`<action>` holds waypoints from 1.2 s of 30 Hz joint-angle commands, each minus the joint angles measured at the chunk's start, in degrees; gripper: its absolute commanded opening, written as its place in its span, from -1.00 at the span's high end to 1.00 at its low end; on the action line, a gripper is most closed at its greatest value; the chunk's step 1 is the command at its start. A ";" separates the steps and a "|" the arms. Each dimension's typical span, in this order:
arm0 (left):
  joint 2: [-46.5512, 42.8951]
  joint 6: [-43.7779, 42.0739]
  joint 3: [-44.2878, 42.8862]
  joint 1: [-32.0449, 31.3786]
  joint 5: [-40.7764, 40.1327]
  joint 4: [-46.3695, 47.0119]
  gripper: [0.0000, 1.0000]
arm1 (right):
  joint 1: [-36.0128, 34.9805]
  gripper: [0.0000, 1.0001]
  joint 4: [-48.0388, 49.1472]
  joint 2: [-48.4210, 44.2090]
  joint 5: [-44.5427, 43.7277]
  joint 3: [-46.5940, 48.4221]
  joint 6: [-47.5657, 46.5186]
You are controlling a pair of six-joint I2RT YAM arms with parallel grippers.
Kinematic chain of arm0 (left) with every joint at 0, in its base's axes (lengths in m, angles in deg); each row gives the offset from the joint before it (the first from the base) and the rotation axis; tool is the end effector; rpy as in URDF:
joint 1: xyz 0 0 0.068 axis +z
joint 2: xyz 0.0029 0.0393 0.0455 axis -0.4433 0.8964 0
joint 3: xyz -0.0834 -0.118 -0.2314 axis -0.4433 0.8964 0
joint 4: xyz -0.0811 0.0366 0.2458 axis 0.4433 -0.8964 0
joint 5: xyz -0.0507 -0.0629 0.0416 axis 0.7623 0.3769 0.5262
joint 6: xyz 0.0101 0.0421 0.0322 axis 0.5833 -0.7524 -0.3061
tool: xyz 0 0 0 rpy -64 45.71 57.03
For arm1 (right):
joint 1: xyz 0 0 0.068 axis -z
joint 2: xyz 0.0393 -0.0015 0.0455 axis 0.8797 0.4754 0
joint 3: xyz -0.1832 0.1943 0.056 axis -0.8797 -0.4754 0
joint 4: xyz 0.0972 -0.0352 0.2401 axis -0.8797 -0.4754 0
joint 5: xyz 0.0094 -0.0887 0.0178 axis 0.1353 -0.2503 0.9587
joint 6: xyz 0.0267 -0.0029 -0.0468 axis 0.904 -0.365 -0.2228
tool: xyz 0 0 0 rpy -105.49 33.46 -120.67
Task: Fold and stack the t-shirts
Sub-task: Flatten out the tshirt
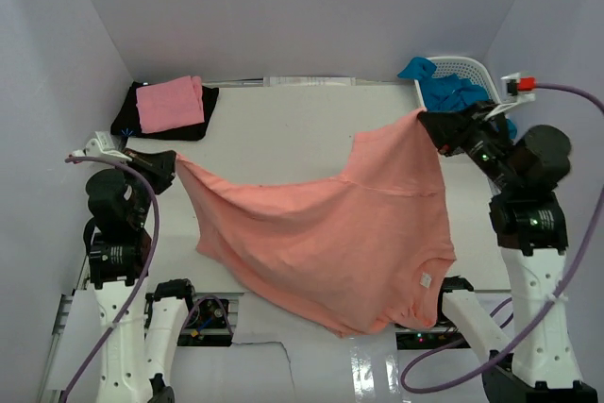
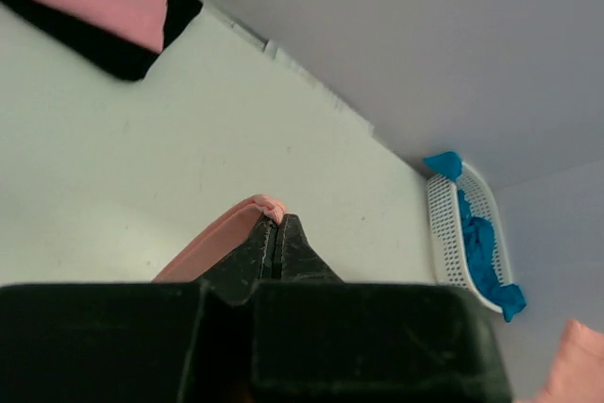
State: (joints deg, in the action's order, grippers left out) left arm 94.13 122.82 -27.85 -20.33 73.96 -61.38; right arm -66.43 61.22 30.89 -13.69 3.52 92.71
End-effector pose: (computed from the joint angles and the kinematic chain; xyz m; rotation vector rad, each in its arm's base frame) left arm 0.1093 0.0083 0.3962 -0.6087 1.5883 -0.5265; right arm 0.1062 0.0238 0.5035 -0.1318 1.3271 0.7418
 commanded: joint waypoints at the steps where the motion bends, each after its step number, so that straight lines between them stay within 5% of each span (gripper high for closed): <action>1: 0.40 0.45 2.28 -0.09 -1.98 -2.56 1.00 | 0.25 0.85 -5.17 -0.08 -3.82 -2.89 0.12; 8: 22.66 5.53 4.14 -0.18 5.74 10.00 1.00 | 0.25 0.85 -3.25 20.82 1.69 0.08 -1.56; 15: 57.89 4.06 -15.96 -2.72 11.97 9.67 1.00 | 0.42 0.85 -9.04 51.90 6.89 21.33 -2.00; 19: 76.80 4.31 -40.25 -3.52 14.00 3.69 1.00 | 1.65 0.85 -12.39 69.86 11.69 42.76 -0.69; 21: 85.44 5.01 -53.54 -3.34 16.02 -0.07 1.00 | 2.79 0.85 -11.96 82.77 13.91 64.44 4.83; 22: 94.62 6.32 -61.79 -2.91 19.34 -4.19 1.00 | 4.10 0.85 -9.60 86.55 17.92 72.00 8.25; 23: 98.89 7.55 -79.88 -2.64 21.03 -6.58 1.00 | 6.12 0.85 -4.62 89.55 21.01 77.04 13.07; 24: 102.58 9.04 -88.42 -2.29 23.13 -7.91 1.00 | 7.09 0.85 9.96 90.10 24.08 77.44 23.56; 26: 103.34 10.55 -96.23 -1.59 26.83 -6.87 1.00 | 8.51 0.85 17.04 85.39 30.60 74.12 24.03; 27: 99.50 8.03 -92.06 -1.58 25.71 -6.52 1.00 | 8.34 0.85 16.18 74.92 31.14 70.45 13.57; 28: 94.32 4.96 -84.28 -2.28 23.35 -2.25 1.00 | 7.29 0.85 19.66 67.33 28.19 51.09 9.73; 29: 79.92 1.80 -72.71 -2.37 19.76 4.75 1.00 | 7.11 0.84 28.13 58.21 24.85 36.98 9.08; 30: 72.90 2.55 -46.32 -1.94 19.90 13.26 1.00 | 7.28 0.84 33.79 45.41 21.86 26.31 8.99; 31: 67.43 3.86 -36.66 -0.46 20.16 25.10 1.00 | 8.15 0.84 32.71 42.41 19.22 18.11 6.38; 36: 50.03 5.62 -13.57 0.44 23.49 33.36 1.00 | 6.94 0.85 22.97 31.25 14.20 4.59 -0.75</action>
State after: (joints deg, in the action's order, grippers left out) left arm 153.67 128.16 -48.57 -20.25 94.55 -42.63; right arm -57.95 80.72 68.04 4.21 13.18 98.24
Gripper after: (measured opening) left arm 0.020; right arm 0.084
